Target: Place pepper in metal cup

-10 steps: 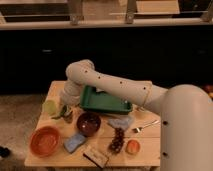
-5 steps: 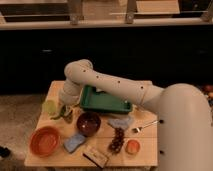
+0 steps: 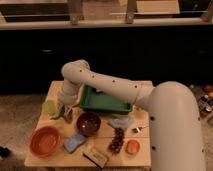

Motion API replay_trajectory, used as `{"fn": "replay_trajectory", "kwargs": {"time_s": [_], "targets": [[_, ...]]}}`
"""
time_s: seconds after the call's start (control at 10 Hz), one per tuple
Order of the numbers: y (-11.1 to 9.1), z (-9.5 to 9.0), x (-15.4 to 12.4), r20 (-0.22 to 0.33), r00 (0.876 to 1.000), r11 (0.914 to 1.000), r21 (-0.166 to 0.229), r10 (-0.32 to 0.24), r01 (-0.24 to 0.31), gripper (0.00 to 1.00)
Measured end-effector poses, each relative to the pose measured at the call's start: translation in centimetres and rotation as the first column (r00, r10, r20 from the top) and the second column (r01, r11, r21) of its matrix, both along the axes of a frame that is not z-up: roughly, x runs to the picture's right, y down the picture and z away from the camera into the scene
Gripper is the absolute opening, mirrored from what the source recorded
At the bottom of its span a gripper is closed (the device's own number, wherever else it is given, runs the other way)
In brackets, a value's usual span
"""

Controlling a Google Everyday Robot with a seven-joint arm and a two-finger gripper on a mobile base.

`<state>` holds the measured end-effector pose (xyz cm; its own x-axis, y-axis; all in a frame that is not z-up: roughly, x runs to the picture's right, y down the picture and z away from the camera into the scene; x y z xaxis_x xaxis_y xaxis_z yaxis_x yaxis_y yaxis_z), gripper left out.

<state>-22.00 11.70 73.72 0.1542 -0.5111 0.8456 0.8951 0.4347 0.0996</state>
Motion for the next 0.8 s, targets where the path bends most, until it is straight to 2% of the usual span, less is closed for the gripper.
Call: {"fn": "replay_trajectory", "kwargs": {"time_s": [0.8], "targets": [[0.3, 2.8, -0.6, -0.03, 0.999, 0.9993, -0.035, -0.013, 0.012, 0.0]]}}
